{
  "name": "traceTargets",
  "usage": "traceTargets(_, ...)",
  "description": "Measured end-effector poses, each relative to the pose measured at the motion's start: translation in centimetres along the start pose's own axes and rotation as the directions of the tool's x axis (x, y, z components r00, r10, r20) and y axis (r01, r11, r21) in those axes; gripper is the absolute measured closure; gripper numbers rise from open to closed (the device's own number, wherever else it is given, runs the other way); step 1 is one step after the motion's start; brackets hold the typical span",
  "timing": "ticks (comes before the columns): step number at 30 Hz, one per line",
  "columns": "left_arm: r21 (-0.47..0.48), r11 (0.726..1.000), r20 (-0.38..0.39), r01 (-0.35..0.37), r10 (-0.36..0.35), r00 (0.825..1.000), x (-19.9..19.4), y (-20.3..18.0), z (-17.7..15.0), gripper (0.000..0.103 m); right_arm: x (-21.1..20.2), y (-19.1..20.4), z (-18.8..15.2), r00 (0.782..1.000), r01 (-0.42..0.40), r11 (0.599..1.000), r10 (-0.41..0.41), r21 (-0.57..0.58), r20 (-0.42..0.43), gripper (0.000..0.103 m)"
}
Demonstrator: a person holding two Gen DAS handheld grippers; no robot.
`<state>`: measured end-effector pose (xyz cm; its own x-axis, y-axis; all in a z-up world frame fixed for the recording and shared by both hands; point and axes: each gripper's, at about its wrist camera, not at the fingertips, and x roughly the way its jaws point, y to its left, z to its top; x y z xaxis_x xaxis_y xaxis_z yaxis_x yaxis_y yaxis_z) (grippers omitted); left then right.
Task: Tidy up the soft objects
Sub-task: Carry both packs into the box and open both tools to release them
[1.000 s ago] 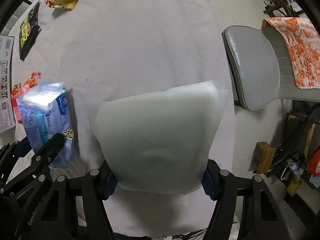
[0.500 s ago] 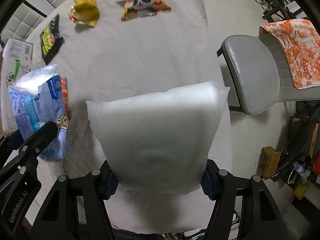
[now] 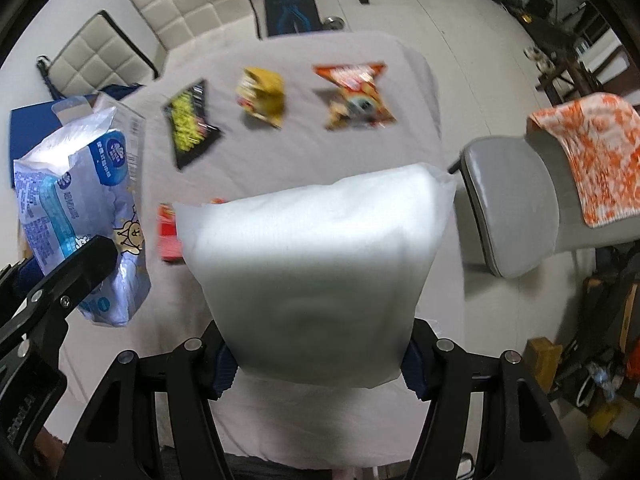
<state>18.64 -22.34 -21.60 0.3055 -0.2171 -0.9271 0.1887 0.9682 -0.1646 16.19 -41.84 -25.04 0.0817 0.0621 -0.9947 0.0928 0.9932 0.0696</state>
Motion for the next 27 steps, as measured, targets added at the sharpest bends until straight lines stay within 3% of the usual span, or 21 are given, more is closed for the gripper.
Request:
traceTargets(5,-0.026,1.0,0.047,0.007,-0.006,0.999,-3.9,5.1,0.7,0.061,-2.1,4.6,0.7,0.998,-0.044,0.999,0.045,-0.022,0.041,0.036)
traceTargets(13,-0.109,0.992,0.062,-0.058,0.065,0.996,-6.9,17.6,1.9,0.061,-3.7,15.5,2.7,0.99,-0.107,0.991,0.113,-0.078,0.081,0.036)
traceTargets(20,-0.154,0.984,0.028,-0.088,0.093,0.995,-5.0,27.6,3.9,0.061,-2.4,26.6,6.3,0.983,-0.159,0.978,0.169,-0.132,0.069,0.035)
traceTargets(27,-0.194,0.981,-0.078,-0.025,0.01,0.997,-0.3,34.8,5.7,0.061,2.7,34.8,9.5,0.983,-0.185,0.973,0.184,-0.139,-0.016,0.035)
